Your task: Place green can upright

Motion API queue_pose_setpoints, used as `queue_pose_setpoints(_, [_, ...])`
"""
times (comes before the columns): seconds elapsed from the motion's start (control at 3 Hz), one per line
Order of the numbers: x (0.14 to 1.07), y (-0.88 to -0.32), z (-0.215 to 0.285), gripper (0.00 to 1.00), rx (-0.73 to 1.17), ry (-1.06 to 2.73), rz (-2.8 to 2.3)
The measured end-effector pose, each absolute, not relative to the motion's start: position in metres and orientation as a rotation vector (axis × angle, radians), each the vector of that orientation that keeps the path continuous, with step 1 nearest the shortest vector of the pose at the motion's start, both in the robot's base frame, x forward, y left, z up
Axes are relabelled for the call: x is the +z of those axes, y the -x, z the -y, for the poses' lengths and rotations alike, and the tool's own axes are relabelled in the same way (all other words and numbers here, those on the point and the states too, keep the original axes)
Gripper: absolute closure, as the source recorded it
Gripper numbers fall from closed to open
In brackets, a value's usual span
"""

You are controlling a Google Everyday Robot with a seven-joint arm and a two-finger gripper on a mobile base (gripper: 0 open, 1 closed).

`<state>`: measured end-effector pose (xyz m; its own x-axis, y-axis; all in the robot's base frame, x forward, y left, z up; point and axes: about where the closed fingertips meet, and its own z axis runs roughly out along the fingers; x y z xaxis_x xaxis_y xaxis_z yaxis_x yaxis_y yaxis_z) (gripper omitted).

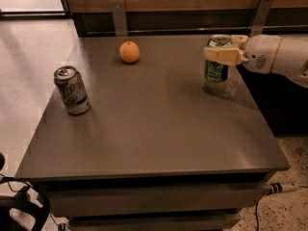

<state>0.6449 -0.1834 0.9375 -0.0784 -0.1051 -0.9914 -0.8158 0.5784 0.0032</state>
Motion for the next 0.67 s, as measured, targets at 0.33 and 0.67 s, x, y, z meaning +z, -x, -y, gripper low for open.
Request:
queue_pose_setpoints(0.33, [0.927,-0.632,0.174,1.0,0.709,0.826,-1.558])
queue_pose_setpoints(0.67, [0.915,-0.619,0.163,1.0,0.72,0.844,-1.557])
